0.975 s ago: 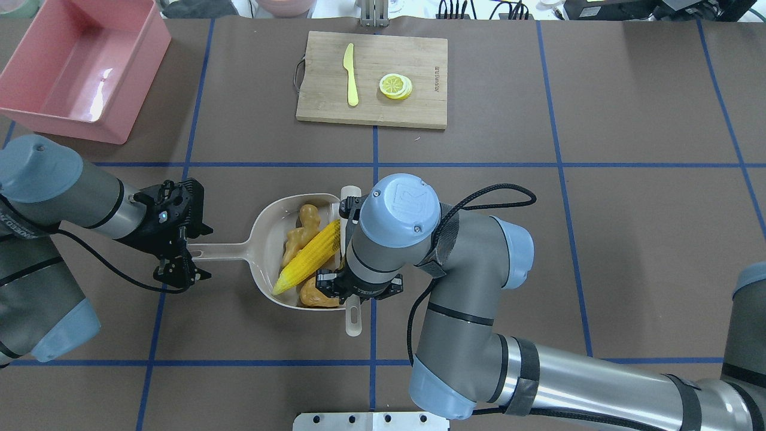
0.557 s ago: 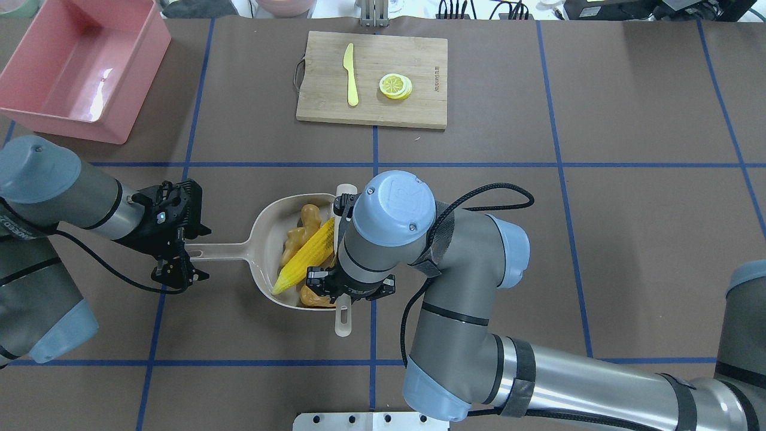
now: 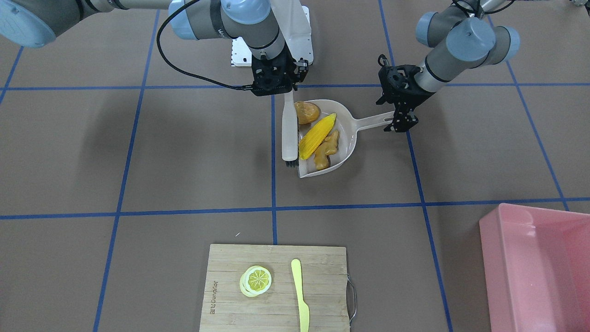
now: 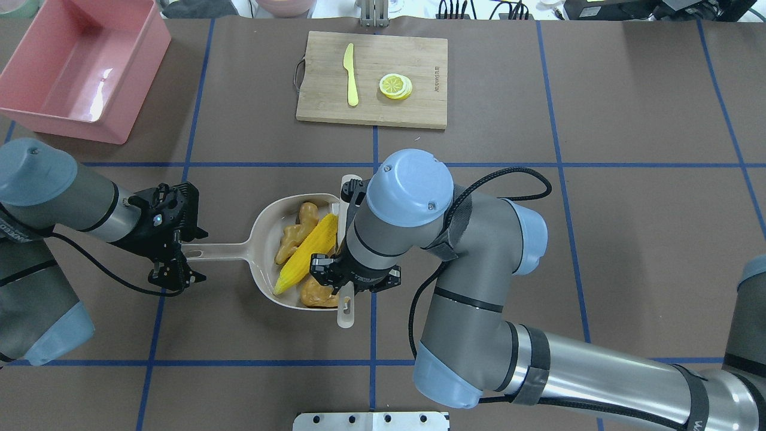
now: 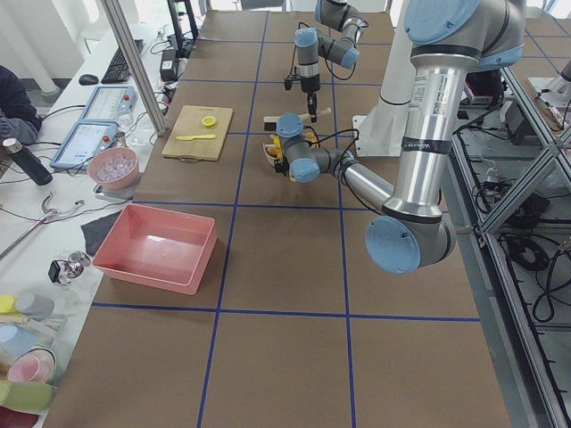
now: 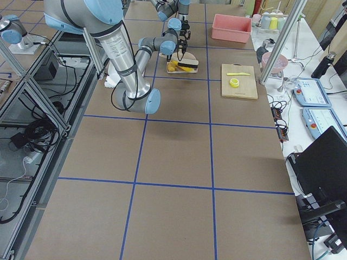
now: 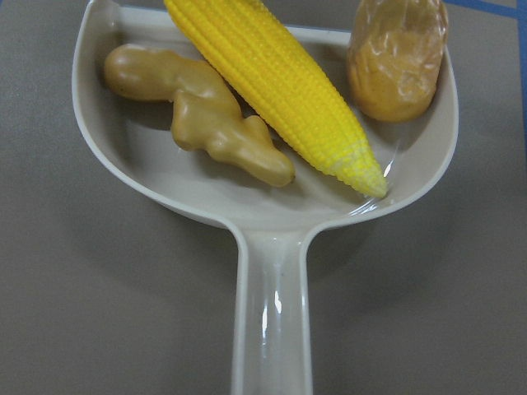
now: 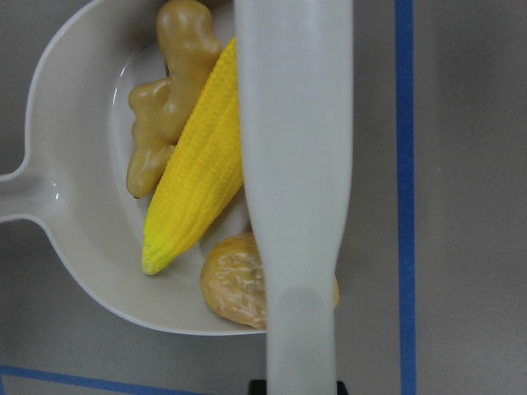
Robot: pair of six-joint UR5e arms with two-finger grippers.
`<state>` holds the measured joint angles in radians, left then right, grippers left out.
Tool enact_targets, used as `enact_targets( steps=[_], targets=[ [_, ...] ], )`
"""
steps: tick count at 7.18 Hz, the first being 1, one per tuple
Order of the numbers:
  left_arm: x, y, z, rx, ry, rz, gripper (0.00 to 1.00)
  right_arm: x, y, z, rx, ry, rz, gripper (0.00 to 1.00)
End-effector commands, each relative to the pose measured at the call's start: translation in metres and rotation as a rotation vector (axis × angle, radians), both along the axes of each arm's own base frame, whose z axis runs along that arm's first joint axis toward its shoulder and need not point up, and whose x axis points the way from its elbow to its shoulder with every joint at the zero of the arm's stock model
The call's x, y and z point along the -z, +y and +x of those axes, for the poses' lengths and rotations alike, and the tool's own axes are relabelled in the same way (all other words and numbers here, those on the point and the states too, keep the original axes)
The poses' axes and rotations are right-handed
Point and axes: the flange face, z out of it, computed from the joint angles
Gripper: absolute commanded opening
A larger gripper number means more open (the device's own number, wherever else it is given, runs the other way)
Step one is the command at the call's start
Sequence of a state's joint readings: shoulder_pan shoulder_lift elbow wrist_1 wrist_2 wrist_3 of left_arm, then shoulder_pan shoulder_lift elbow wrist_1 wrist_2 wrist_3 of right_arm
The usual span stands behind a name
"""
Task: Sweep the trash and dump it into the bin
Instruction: 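Sweep the corn cob deeper into the dustpan with the right gripper, then withdraw the brush with the right gripper while the left gripper tilts the dustpan up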
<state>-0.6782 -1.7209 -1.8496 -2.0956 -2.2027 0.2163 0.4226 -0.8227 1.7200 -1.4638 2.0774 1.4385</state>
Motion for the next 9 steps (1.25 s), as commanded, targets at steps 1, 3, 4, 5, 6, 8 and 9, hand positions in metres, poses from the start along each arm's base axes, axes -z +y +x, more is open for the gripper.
enact_targets(
  steps=[1,3,4,5,6,8,9],
  targets=[
    [-0.002,-0.001,0.001,0.003,-0.005,-0.001,0.86,-0.002,-0.021,0.032,-0.019,-0.001,-0.023,0.0],
    [-0.006,-0.002,0.002,0.003,-0.011,-0.005,0.8,-0.002,-0.041,0.08,-0.029,-0.008,-0.047,0.0],
    [-0.007,-0.002,0.002,0.005,-0.012,-0.012,0.72,-0.009,-0.044,0.098,-0.03,0.012,-0.036,0.0],
    [-0.005,-0.001,0.001,0.008,-0.009,-0.015,0.55,-0.017,-0.041,0.117,-0.015,0.042,-0.008,0.0],
    [-0.004,-0.001,0.001,0.007,-0.006,-0.014,0.42,-0.029,-0.036,0.131,0.001,0.066,0.018,0.0],
    [-0.005,0.0,0.001,0.007,-0.007,-0.015,0.22,-0.059,-0.029,0.139,0.018,0.101,0.033,0.0],
    [-0.006,-0.001,0.001,0.007,-0.008,-0.014,0.21,-0.078,-0.026,0.153,0.031,0.126,0.049,0.0]
  ],
)
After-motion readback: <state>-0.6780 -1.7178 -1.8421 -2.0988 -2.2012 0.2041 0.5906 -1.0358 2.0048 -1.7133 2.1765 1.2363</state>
